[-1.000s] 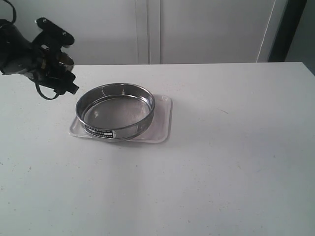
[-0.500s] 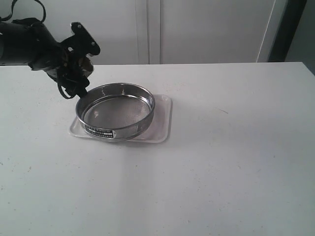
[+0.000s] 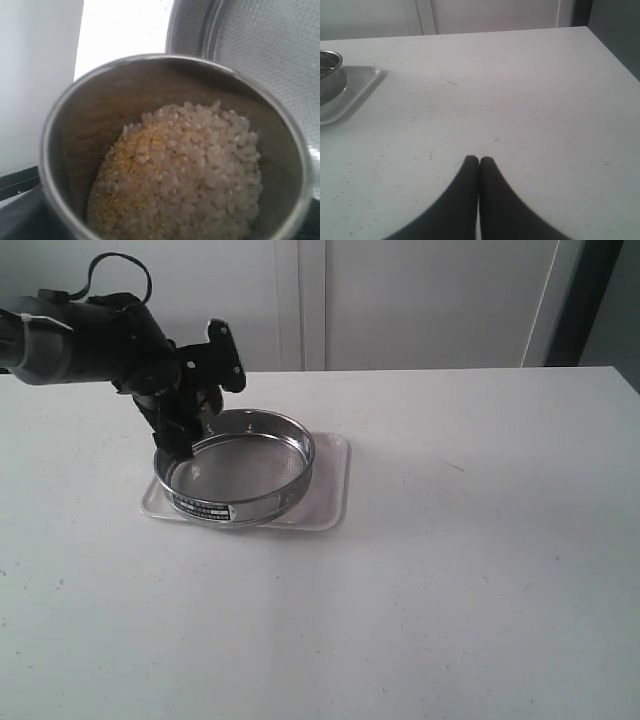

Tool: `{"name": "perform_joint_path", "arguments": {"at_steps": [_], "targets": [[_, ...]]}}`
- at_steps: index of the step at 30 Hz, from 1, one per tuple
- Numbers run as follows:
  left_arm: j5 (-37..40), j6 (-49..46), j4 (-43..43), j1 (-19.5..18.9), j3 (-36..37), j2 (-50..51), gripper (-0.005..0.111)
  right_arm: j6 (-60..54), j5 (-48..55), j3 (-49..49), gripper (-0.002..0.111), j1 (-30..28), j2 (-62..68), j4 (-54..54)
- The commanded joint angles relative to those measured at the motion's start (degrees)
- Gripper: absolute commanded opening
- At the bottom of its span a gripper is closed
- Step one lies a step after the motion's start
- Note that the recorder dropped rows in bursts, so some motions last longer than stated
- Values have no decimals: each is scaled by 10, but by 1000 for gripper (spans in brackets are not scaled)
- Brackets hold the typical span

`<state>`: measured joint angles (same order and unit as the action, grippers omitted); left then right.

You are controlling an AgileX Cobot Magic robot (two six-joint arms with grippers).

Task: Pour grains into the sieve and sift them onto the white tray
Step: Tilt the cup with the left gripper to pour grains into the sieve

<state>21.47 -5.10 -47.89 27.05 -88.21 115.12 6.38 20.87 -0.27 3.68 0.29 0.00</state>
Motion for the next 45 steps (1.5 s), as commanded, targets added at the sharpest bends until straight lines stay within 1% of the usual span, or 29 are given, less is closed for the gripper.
{"name": "perform_joint_path", "arguments": {"at_steps": [1, 8, 13, 16, 29, 36, 41, 45], "targets": [[-3, -13, -42, 19, -5, -6, 0, -1, -9, 3, 0, -1, -3, 0], [11, -13, -111, 42, -5, -6, 0, -1, -9, 3, 0, -1, -3, 0], [12, -11, -165, 45, -5, -6, 0, -1, -9, 3, 0, -1, -3, 0], [26, -9, -190, 45, -5, -6, 0, -1, -9, 3, 0, -1, -3, 0], [32, -9, -190, 45, -5, -4, 0, -1, -9, 3, 0, -1, -3, 0], [-9, -10, -190, 45, -5, -4, 0, -1, -9, 3, 0, -1, -3, 0], [-26, -12, -188, 45, -5, -3, 0, -1, -9, 3, 0, -1, -3, 0], [-25, -29, -189, 47, -5, 9, 0, -1, -9, 3, 0, -1, -3, 0]]}}
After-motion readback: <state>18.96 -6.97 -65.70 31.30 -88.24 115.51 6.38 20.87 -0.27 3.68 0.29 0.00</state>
